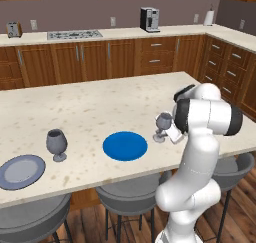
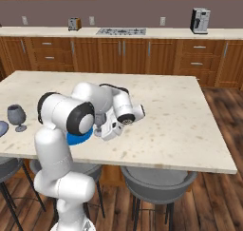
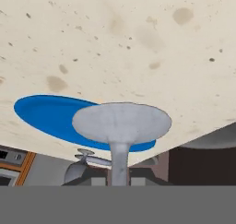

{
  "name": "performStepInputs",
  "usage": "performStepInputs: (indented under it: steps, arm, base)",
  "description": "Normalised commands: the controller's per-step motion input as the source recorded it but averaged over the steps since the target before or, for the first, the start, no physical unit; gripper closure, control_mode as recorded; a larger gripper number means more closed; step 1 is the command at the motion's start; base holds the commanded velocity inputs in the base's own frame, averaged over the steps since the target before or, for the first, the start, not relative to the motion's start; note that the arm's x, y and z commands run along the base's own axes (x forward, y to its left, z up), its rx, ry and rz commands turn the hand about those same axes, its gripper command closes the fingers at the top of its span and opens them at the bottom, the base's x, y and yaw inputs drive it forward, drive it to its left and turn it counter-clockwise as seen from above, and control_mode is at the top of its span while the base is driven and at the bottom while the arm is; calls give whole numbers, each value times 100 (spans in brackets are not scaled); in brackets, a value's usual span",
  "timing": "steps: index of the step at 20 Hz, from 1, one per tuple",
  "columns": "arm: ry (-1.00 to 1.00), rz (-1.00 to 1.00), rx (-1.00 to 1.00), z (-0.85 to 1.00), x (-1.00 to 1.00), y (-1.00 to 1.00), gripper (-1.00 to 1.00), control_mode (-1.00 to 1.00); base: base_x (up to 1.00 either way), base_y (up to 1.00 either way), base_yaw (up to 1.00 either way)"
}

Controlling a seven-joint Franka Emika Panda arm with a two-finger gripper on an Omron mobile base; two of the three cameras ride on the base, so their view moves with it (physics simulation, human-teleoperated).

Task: Retrieve the wine glasses from the counter and place one next to each plate.

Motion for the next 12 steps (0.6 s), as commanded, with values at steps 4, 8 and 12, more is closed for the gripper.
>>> performStepInputs:
  steps: [4, 8, 12]
  arm:
    - [0, 0, 0, -25, 45, 0, 100, -100]
    - [0, 0, 0, -29, 41, 0, 100, -100]
    - [0, 0, 0, -30, 33, 0, 100, -100]
  base:
    - [0, 0, 0]
    - [0, 0, 0]
    - [0, 0, 0]
